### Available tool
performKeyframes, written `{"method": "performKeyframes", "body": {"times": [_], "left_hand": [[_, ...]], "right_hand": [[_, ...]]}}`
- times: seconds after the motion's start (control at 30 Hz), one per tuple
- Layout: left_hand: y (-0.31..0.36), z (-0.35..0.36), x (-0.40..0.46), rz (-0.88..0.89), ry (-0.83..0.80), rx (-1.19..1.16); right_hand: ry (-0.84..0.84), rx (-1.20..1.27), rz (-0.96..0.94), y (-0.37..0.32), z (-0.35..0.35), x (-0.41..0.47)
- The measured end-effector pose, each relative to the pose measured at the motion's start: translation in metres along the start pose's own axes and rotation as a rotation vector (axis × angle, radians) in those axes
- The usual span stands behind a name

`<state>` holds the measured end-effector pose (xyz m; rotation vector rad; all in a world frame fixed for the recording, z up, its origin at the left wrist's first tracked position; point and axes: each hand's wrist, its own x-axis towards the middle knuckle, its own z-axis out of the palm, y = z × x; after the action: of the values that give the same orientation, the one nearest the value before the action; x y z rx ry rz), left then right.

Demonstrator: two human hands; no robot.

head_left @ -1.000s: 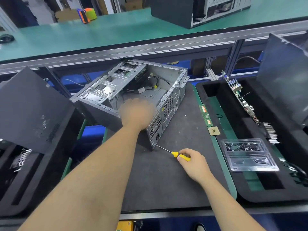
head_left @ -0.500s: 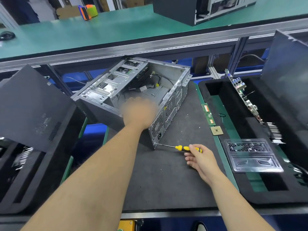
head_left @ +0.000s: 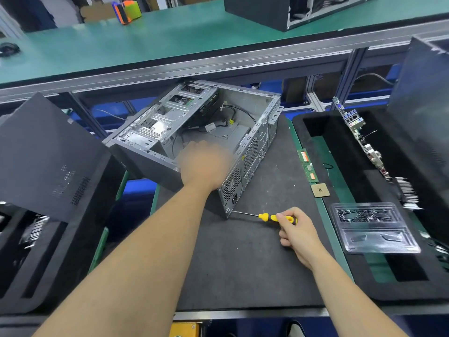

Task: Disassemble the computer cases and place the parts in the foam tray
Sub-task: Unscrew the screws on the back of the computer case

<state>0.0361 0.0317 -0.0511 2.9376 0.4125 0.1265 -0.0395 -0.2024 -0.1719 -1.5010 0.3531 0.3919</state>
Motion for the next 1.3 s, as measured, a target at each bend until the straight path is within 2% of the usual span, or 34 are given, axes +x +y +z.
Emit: {"method": "performKeyframes", "body": {"times": [0.1, 0.17, 0.23, 0.33, 0.43, 0.53, 0.67, 0.73, 0.83, 0.9, 0.97, 1.03, 1.17, 1.23, 1.3], "left_hand": [[0.001, -0.001, 0.000, -0.003, -0.002, 0.005], [0.000, -0.001, -0.001, -0.004, -0.002, 0.009], [0.000, 0.000, -0.001, -0.005, 0.000, 0.009], [0.001, -0.001, -0.001, -0.003, -0.003, 0.001], [0.001, -0.001, -0.002, -0.007, 0.001, -0.006], [0.001, -0.001, -0.002, -0.010, 0.002, -0.006], [0.002, -0.002, -0.002, -0.014, -0.002, -0.004], [0.002, -0.003, -0.002, -0.012, -0.004, -0.003], [0.003, -0.003, -0.002, -0.009, -0.010, -0.004], [0.003, -0.003, -0.003, -0.010, -0.013, -0.003], [0.002, -0.004, -0.002, -0.011, -0.014, 0.000], [0.002, -0.004, -0.002, -0.010, -0.015, 0.003], [0.003, -0.004, -0.002, -0.016, -0.004, -0.002], [0.003, -0.004, -0.002, -0.026, 0.001, -0.014], [0.003, -0.006, -0.002, -0.034, 0.002, -0.012]], "right_hand": [[-0.003, -0.044, -0.115, -0.006, -0.001, -0.003], [-0.037, 0.017, -0.105, -0.013, -0.001, 0.001], [-0.046, 0.054, 0.005, -0.018, 0.002, 0.005], [-0.007, -0.048, 0.243, -0.013, 0.002, 0.002], [-0.027, -0.043, 0.312, -0.006, 0.003, -0.002], [-0.024, -0.076, 0.117, -0.004, 0.005, -0.007], [0.032, -0.360, -0.282, -0.010, 0.003, -0.012], [0.009, -0.301, -0.273, -0.013, 0.004, -0.008], [-0.016, 0.001, 0.042, -0.012, 0.005, -0.001], [-0.033, 0.037, 0.184, -0.005, 0.003, 0.000], [-0.061, 0.010, 0.143, 0.001, 0.002, -0.003], [-0.055, -0.038, 0.015, 0.002, 0.002, -0.008], [-0.031, -0.364, -0.296, -0.005, 0.000, -0.016], [-0.010, -0.376, -0.348, -0.007, 0.001, -0.017], [-0.005, -0.279, -0.314, -0.011, 0.004, -0.016]]}}
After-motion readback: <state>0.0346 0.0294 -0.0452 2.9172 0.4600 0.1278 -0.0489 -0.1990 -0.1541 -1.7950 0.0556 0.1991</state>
